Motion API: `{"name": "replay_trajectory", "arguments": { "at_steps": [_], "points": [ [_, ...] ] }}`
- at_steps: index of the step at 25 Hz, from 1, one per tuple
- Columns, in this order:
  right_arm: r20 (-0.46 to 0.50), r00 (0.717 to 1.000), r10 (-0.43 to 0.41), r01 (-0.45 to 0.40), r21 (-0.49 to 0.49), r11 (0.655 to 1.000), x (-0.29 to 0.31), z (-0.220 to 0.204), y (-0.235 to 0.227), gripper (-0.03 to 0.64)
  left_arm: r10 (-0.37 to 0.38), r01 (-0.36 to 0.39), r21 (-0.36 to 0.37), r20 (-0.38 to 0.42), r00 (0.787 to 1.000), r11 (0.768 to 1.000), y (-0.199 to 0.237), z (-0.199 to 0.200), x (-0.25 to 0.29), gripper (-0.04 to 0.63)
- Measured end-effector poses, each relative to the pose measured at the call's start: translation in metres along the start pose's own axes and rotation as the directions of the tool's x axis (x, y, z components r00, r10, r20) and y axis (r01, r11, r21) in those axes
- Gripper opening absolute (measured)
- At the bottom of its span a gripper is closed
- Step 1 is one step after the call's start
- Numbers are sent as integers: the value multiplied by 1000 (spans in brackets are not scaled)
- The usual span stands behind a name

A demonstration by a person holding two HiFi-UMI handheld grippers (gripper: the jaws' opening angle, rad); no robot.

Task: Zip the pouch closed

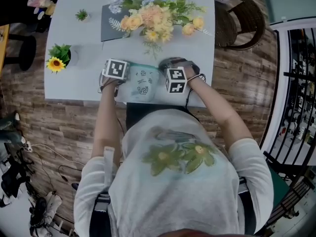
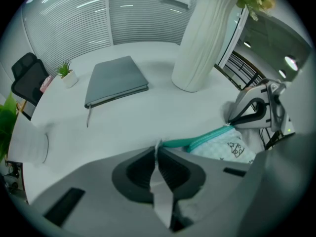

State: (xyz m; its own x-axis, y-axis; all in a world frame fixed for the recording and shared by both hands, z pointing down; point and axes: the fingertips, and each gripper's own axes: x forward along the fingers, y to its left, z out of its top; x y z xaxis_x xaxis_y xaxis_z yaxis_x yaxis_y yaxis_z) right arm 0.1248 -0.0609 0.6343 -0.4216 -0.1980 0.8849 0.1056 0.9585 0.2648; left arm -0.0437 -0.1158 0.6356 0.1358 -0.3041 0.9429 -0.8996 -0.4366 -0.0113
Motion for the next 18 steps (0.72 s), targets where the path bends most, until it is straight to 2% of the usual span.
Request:
{"name": "replay_trajectory", "arguments": {
  "at_steps": [6,10,12,14,18],
  "points": [
    [-9,999,-40,41,98,994,-2,0,-1,21,-12,13,-36,25,1000,999,-7,-7,2,23],
    [-10,997,-73,74,190,979,-6,0,0,37,-13,22,-82,106,994,996,-13,-11,3,23],
    [-8,997,-80,79,261,962,-9,2,0,65,-18,37,-108,168,986,993,-10,-10,-3,23],
    [1,995,-97,91,339,937,-14,6,-3,71,-62,97,-148,228,972,984,-13,-9,-5,23],
    [19,985,-170,141,478,867,-24,13,-12,71,-94,179,-234,333,938,956,-9,-3,-16,43]
  ]
}}
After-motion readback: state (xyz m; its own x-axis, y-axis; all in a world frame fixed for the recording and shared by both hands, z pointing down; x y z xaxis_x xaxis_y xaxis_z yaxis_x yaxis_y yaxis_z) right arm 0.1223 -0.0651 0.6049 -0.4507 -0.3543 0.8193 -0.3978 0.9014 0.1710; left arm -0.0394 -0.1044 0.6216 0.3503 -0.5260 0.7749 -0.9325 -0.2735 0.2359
